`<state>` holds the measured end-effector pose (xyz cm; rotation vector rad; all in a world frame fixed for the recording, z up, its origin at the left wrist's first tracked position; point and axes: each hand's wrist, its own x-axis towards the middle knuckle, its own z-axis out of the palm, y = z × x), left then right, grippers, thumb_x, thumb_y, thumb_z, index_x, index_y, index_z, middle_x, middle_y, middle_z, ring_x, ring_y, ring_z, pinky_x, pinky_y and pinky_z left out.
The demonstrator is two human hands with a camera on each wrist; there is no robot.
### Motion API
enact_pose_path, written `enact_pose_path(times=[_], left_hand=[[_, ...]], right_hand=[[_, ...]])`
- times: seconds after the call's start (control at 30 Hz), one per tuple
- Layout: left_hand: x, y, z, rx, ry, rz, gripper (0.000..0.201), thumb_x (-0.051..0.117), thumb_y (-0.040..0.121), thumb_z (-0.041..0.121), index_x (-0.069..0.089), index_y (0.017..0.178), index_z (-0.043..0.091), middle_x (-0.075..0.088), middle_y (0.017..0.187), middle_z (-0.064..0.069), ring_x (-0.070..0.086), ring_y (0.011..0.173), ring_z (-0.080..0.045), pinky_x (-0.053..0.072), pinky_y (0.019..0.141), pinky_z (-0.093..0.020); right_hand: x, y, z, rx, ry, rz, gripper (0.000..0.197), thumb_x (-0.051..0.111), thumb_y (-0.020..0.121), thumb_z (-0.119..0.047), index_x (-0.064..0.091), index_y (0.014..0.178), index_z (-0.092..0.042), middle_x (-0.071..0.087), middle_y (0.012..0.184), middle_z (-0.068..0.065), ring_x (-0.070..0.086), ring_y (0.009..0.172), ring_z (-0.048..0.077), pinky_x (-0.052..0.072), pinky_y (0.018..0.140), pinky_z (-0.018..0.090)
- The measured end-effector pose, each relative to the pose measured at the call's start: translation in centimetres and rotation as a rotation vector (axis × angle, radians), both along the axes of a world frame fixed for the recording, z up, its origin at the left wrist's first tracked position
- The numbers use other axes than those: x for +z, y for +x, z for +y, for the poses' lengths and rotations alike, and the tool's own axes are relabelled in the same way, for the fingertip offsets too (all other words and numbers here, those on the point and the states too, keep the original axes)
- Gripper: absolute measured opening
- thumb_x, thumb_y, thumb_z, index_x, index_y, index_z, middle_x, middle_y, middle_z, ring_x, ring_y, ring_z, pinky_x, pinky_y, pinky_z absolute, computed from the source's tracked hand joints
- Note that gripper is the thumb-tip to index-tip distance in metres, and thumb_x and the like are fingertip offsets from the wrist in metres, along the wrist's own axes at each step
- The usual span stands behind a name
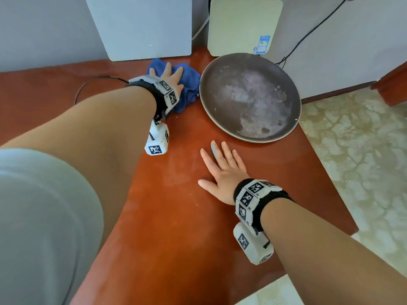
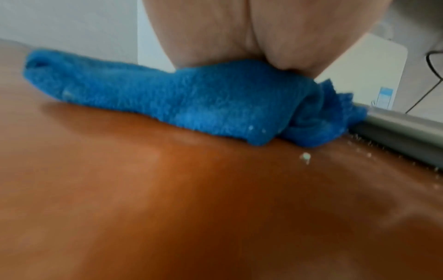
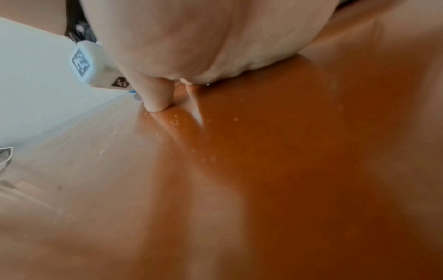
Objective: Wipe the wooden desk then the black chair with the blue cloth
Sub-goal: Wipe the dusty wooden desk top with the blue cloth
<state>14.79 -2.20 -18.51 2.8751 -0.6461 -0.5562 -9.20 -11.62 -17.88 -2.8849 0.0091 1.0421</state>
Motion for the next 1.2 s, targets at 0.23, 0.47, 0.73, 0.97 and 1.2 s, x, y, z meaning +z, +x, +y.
enact_pose_path(times=[0.23,0.47,0.73,0.97,1.2], left_hand=[[0.1,-2.1,0.4,-0.041,0.162,-0.069,0.05,0.02,0.102,0.04,0.008,0.15,0.034,-0.002,0.159,0.001,-0.006,0.142,-0.042,0.001,0.112,-0.057],[-0.5,-3.7,1.6,-0.133,0.17,-0.08,0.049,0.019,0.102,0.041,0.011,0.15,0.033,-0.001,0.159,0.001,-0.005,0.142,-0.039,0.002,0.112,-0.056],[-0.4,-6.3,3.3,-0.206,0.205,-0.097,0.05,0.02,0.101,0.042,0.005,0.149,0.036,-0.005,0.159,0.004,-0.005,0.143,-0.036,0.006,0.113,-0.055],[-0.1,-8.8,4.8,-0.237,0.229,-0.081,0.051,0.02,0.101,0.042,0.001,0.149,0.037,-0.008,0.158,0.006,-0.007,0.144,-0.035,0.002,0.114,-0.053],[-0.2,-12.6,6.6,-0.229,0.217,-0.09,0.052,0.023,0.101,0.042,0.002,0.149,0.038,-0.008,0.158,0.007,-0.006,0.144,-0.034,0.001,0.114,-0.052]], right_hand=[[-0.1,-0.1,0.0,-0.005,-0.003,-0.003,0.07,0.019,0.095,-0.056,-0.026,0.142,-0.031,-0.038,0.148,-0.001,-0.036,0.135,0.019,-0.02,0.111,0.038],[0.1,-0.1,0.2,-0.014,-0.001,-0.003,0.069,0.019,0.096,-0.056,-0.025,0.143,-0.032,-0.038,0.148,-0.002,-0.036,0.135,0.018,-0.02,0.111,0.036],[0.1,-0.2,0.4,-0.023,-0.021,-0.013,0.069,0.019,0.096,-0.056,-0.024,0.144,-0.031,-0.036,0.149,-0.002,-0.033,0.137,0.018,-0.018,0.112,0.037],[0.0,-0.2,0.5,-0.042,-0.026,-0.03,0.069,0.02,0.095,-0.057,-0.022,0.144,-0.032,-0.034,0.15,-0.002,-0.031,0.138,0.019,-0.016,0.115,0.038],[-0.2,-0.6,0.4,-0.093,0.046,-0.113,0.071,0.03,0.095,-0.054,-0.012,0.147,-0.033,-0.026,0.154,-0.004,-0.026,0.14,0.017,-0.015,0.114,0.035]])
